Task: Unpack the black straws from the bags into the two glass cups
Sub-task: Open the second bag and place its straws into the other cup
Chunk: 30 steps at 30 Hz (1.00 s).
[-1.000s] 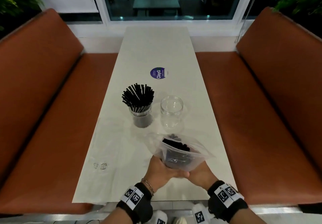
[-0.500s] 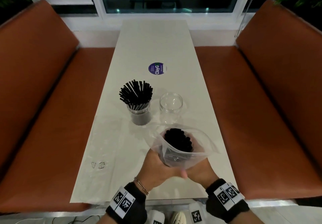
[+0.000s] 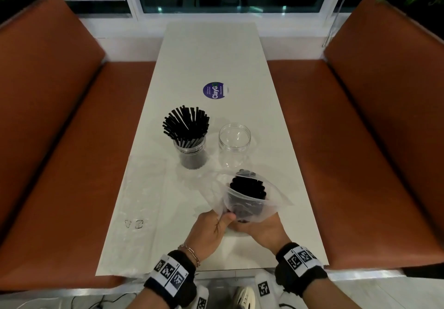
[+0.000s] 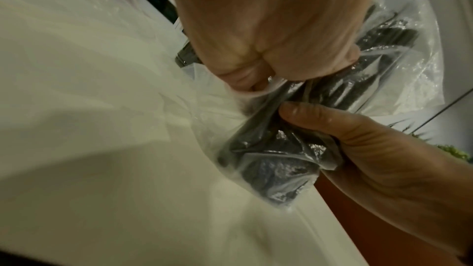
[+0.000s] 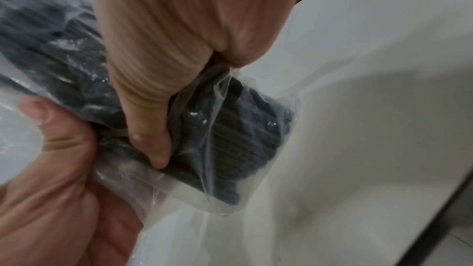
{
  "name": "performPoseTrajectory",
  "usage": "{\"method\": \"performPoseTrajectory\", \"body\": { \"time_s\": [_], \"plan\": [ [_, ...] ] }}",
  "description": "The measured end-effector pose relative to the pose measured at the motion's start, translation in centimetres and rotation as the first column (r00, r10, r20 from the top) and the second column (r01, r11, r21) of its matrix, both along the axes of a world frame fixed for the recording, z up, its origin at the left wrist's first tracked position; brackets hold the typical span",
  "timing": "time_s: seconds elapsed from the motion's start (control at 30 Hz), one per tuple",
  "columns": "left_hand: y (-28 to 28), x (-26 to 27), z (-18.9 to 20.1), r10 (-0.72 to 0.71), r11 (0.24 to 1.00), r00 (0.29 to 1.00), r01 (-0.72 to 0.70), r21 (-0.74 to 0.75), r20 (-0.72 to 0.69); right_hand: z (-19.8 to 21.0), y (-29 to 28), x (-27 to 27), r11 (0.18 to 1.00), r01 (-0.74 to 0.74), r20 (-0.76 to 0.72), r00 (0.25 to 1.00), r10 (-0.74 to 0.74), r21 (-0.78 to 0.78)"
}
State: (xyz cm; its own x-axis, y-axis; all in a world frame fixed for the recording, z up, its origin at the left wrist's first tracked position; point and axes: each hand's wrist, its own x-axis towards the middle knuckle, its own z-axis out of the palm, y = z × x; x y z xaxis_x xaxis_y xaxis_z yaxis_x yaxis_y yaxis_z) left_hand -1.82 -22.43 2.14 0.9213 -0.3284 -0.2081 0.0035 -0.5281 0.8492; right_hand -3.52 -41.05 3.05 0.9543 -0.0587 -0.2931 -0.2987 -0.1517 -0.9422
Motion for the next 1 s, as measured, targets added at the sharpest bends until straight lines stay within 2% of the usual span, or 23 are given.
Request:
{"method": "performPoseTrajectory", "body": {
  "time_s": [0.1, 0.17, 0.23, 0.33, 0.4, 0.43, 0.47, 0.53, 0.6, 0.67, 0.8, 0.9, 1.0],
  "plan": [
    [-0.3, 0.4, 0.8, -0.076, 0.996, 0.991, 0.071, -0.045, -0.109, -0.7, -0.2, -0.2, 0.998, -0.031, 0.042, 0.999, 0.033, -0.05],
    [-1.1, 0.4, 1.4, -0.094, 0.989, 0.988, 0.079, -0.122, -0.124, -0.3, 0.3, -0.7, 0.988, -0.06, 0.062, 0.996, 0.069, -0.14],
    [-2.5, 0.0, 1.8, 0.056, 0.973, 0.988, -0.086, -0.216, -0.141, -1.1, 0.7, -1.3, 0.984, -0.065, 0.175, 0.98, 0.094, -0.164],
    [-4.4, -0.4, 1.6, 0.272, 0.897, 0.938, -0.328, -0.296, -0.213, -0.1, 0.6, -1.8, 0.957, -0.117, 0.164, 0.973, 0.165, -0.267],
    [-5.0, -0.6, 1.4, 0.306, 0.88, 0.92, -0.372, -0.296, -0.247, 1.0, 0.1, -1.6, 0.874, -0.19, 0.086, 0.963, 0.254, -0.448],
    [-5.0, -0.6, 1.2, 0.305, 0.881, 0.916, -0.376, -0.289, -0.261, 1.7, -0.5, -1.5, 0.799, -0.273, 0.011, 0.944, 0.33, -0.536],
    [-4.9, -0.7, 1.1, 0.302, 0.883, 0.915, -0.374, -0.282, -0.268, 2.6, -1.3, -1.6, 0.788, -0.343, -0.073, 0.931, 0.358, -0.511],
    [-4.9, -0.7, 0.8, 0.308, 0.882, 0.912, -0.38, -0.278, -0.272, 4.9, -2.9, -1.9, 0.887, -0.389, -0.183, 0.918, 0.351, -0.249],
    [-4.9, -0.6, 0.5, 0.318, 0.868, 0.908, -0.394, -0.303, -0.272, 6.6, -4.7, -2.1, 0.924, -0.382, -0.183, 0.907, 0.378, 0.017],
    [-4.9, -0.5, 0.3, 0.289, 0.869, 0.908, -0.381, -0.314, -0.302, 8.1, -5.6, -2.1, 0.927, -0.346, -0.151, 0.918, 0.366, 0.144],
    [-4.8, -0.9, -0.5, 0.291, 0.87, 0.908, -0.382, -0.311, -0.301, 8.4, -6.0, -1.1, 0.963, -0.264, -0.206, 0.94, 0.271, 0.061],
    [-4.8, -1.2, -0.9, 0.305, 0.862, 0.916, -0.382, -0.333, -0.262, 8.6, -4.8, -0.6, 0.977, -0.208, -0.12, 0.972, 0.202, -0.042],
    [-4.5, -1.7, -0.5, 0.327, 0.867, 0.919, -0.385, -0.316, -0.222, 7.4, -4.0, -0.4, 0.963, -0.102, 0.028, 0.993, 0.112, -0.249]
  ]
}}
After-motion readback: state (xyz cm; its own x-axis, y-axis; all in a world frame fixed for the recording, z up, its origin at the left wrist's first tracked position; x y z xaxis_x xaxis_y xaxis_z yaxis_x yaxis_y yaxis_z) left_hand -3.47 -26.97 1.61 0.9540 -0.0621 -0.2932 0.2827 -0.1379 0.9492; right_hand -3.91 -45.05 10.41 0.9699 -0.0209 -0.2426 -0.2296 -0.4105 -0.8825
